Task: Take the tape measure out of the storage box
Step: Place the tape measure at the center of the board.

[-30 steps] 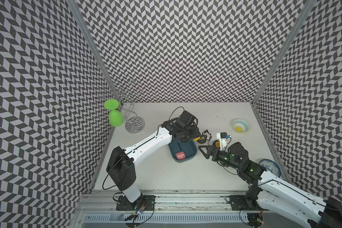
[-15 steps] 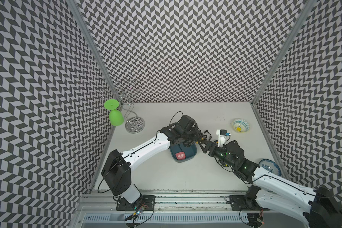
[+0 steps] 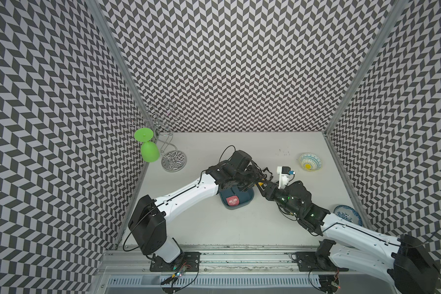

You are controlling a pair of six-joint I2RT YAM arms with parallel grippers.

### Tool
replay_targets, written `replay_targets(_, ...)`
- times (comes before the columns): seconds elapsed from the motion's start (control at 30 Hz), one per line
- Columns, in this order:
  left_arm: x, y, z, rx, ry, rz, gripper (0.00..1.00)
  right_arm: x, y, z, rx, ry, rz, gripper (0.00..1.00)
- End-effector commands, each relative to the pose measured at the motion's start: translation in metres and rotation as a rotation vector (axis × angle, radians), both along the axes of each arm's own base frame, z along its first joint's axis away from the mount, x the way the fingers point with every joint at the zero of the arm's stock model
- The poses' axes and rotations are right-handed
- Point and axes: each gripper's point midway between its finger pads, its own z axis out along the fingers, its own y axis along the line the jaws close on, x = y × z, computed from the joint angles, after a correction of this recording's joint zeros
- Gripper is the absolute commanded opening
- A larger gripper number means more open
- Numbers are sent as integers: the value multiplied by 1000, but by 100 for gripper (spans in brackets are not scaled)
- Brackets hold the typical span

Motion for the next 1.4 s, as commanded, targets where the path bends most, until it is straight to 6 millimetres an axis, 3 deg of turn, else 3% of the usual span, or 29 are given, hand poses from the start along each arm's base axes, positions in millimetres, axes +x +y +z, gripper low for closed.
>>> replay_targets(0.0,-6,-5,28,-73,-47,-28,0,7,-2,15,21,-42,-31,27)
replay_targets(0.07,-6,-6,29,-76,-58,-36,4,6,-2,14,19,-39,-28,17)
replay_targets(0.1,-5,-6,30,-77,-62,-38,14,5,-3,15,19,-38,-28,14)
replay_targets(0.17,-3,-7,31,-72,-79,-47,44,4,-4,12,16,-28,-28,8)
replay_targets(0.23,0,-6,31,-56,-96,-51,66,2,-7,9,15,-16,-35,8)
replay_targets(0.3,5,-2,31,-24,-125,-61,94,-1,-13,5,25,6,-52,8)
replay_targets(0.33,8,1,31,0,-139,-63,100,-3,-16,3,24,13,-57,8)
replay_targets(0.5,21,30,22,117,-181,-52,100,-16,-31,-10,35,56,-70,8)
replay_targets(0.77,32,75,1,217,-187,-21,100,-50,-37,-68,9,250,33,8)
replay_targets(0.97,31,82,-12,249,-179,-28,100,-75,-40,-127,0,419,81,7)
replay_targets(1.27,22,91,-36,311,-140,-64,100,-90,-47,-165,-40,554,74,7)
replay_targets(1.37,19,93,-43,331,-123,-77,100,-93,-49,-170,-47,578,69,13)
